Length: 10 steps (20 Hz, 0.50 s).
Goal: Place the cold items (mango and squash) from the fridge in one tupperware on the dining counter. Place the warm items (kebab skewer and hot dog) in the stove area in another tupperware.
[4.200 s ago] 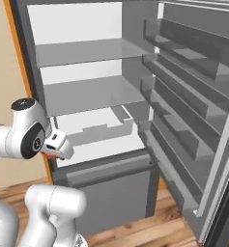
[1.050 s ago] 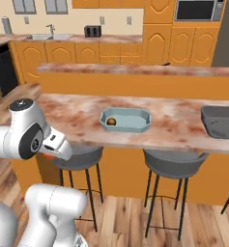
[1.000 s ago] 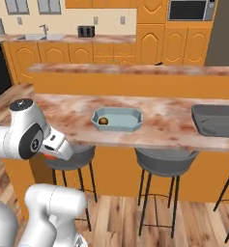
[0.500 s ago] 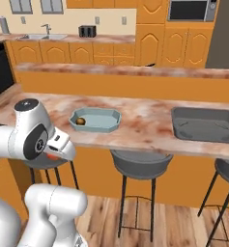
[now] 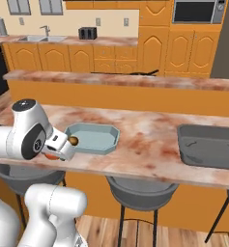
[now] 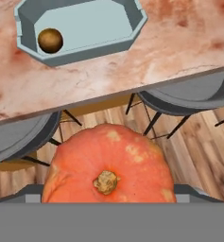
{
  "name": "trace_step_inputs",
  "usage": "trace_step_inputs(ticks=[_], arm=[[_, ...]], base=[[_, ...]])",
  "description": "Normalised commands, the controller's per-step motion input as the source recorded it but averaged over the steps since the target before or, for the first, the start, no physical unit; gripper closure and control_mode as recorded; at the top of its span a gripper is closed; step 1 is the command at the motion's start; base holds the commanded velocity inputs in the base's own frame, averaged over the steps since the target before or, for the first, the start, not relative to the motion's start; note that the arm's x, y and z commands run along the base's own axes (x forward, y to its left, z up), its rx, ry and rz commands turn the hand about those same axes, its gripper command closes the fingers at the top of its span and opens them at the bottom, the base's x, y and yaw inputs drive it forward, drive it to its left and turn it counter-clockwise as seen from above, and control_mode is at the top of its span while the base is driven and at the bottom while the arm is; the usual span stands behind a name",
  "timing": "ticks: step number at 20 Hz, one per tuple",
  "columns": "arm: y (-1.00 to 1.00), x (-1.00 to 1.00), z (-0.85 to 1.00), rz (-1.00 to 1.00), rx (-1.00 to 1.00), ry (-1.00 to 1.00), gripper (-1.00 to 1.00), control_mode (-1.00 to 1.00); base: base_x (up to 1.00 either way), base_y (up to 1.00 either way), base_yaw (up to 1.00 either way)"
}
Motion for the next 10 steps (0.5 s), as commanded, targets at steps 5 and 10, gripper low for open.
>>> trace_step_inputs(ticks=[5, 10], arm=[[0.0, 0.0, 0.0, 0.0, 0.0, 0.0, 1.0, 1.0], [0.0, 0.0, 0.0, 0.0, 0.0, 0.0, 1.0, 1.0]], base=[[0.3, 0.17, -0.02], [0.35, 0.16, -0.04]])
